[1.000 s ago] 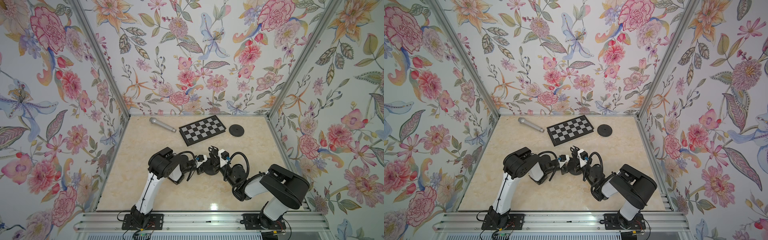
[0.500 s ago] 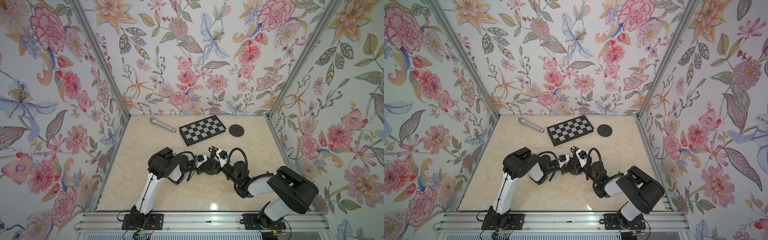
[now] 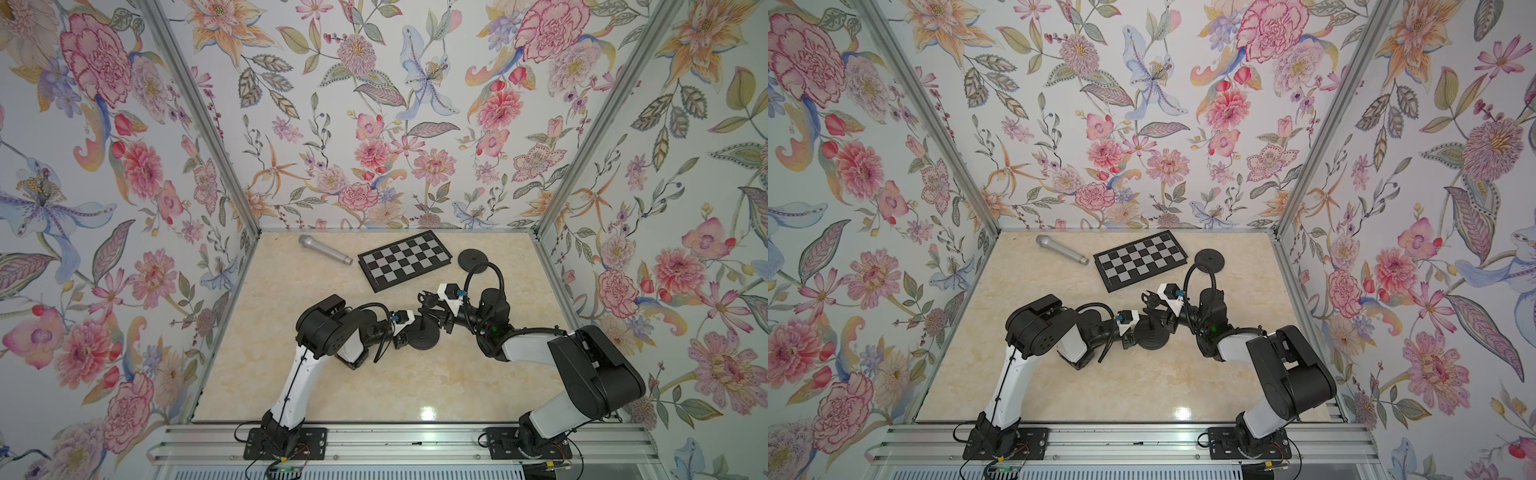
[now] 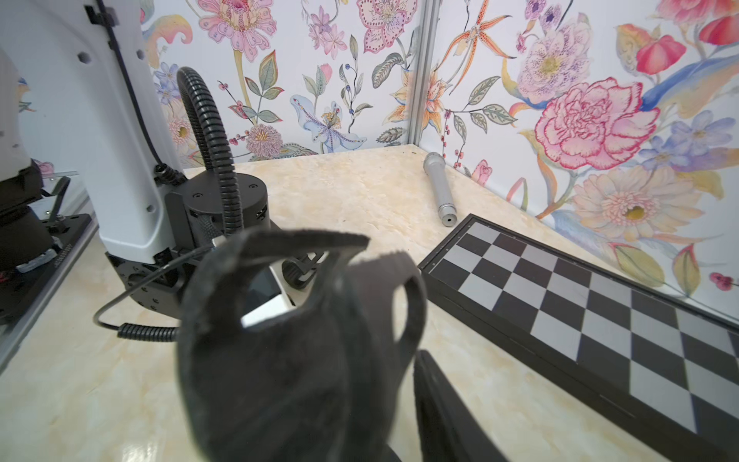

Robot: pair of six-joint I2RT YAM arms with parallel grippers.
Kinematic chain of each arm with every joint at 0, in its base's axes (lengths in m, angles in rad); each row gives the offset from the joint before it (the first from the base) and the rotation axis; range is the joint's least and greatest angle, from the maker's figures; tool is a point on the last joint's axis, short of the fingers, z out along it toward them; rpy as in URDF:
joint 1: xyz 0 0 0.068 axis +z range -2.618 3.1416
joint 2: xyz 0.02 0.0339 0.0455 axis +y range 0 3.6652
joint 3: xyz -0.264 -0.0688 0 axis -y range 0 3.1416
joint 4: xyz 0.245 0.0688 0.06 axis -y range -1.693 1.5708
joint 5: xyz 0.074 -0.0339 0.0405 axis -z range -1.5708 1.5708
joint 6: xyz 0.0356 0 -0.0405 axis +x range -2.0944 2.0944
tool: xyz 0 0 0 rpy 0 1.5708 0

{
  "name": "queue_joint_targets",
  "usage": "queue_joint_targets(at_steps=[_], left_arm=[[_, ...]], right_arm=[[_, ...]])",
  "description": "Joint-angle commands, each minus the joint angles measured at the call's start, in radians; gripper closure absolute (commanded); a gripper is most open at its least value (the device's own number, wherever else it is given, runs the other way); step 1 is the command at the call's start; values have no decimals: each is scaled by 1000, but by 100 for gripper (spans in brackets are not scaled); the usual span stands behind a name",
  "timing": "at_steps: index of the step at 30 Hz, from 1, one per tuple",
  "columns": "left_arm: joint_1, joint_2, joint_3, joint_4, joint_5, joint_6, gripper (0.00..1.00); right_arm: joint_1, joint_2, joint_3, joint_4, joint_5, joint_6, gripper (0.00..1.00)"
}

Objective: Assemble a microphone stand
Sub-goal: Screw the microphone stand pole into the microphone stand base.

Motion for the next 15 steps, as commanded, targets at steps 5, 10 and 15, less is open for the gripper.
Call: queue_joint_targets(at_steps=[5,10,15], left_arm=[[1,43,-13,-166,-45,47,51],[1,42,-19,-155,-59,45,51],[0,50,-17,-153,-59,33,51]], right_arm=[[7,11,-34,29,127,3,100],[122,-28,-179,219,631,160,100],[474,6,-241,268,1343,282,100]])
